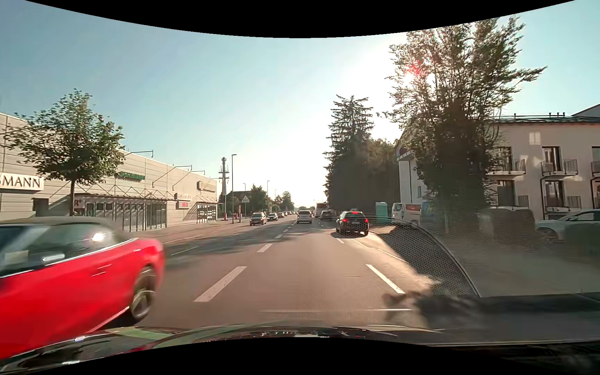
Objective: Follow the waypoints while adhering to traffic rules and regulations
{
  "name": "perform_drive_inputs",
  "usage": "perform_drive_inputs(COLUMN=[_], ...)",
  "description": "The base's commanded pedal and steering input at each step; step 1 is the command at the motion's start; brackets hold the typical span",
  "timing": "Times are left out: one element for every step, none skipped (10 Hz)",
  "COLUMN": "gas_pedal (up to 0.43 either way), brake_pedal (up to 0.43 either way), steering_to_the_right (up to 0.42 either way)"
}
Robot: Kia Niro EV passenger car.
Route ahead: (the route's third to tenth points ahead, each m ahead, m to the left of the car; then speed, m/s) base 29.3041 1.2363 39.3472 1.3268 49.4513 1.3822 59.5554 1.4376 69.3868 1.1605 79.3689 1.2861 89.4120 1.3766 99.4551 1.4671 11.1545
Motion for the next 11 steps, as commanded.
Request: perform_drive_inputs(gas_pedal=[0.000, 0.000, 0.000, 0.000, 0.000, 0.000, 0.000, 0.000, 0.000, 0.000, 0.000], brake_pedal=[0.000, 0.000, 0.000, 0.000, 0.000, 0.000, 0.000, 0.000, 0.000, 0.000, 0.000], steering_to_the_right=[-0.004, -0.004, -0.004, -0.003, -0.003, -0.003, -0.003, -0.003, -0.003, -0.003, -0.003])
